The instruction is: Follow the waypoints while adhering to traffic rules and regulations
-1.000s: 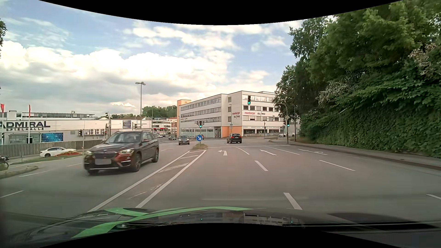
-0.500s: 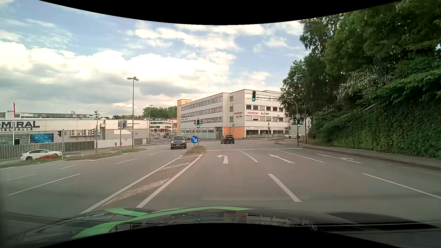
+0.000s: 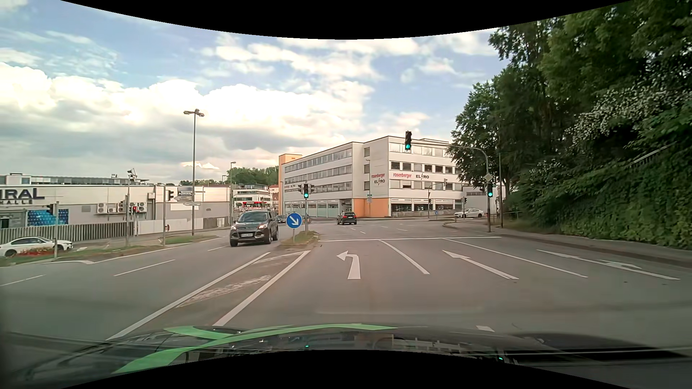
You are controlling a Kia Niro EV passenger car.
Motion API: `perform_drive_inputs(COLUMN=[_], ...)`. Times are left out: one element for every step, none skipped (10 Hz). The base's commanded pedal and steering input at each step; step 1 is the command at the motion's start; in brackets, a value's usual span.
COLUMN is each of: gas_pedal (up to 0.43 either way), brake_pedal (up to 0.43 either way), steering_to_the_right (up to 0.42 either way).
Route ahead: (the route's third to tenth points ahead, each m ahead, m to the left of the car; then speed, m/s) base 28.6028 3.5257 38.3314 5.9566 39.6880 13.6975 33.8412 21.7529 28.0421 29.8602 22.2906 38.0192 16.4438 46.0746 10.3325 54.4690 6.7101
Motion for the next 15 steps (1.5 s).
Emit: perform_drive_inputs(gas_pedal=[0.059,0.067,0.079,0.079,0.087,0.087,0.087,0.087,0.087,0.087,0.087,0.087,0.087,0.087,0.087], brake_pedal=[0.000,0.000,0.000,0.000,0.000,0.000,0.000,0.000,0.000,0.000,0.000,0.000,0.000,0.000,0.000], steering_to_the_right=[-0.014,-0.014,-0.014,-0.014,-0.014,-0.014,-0.014,-0.014,-0.015,-0.020,-0.026,-0.030,-0.030,-0.030,-0.030])
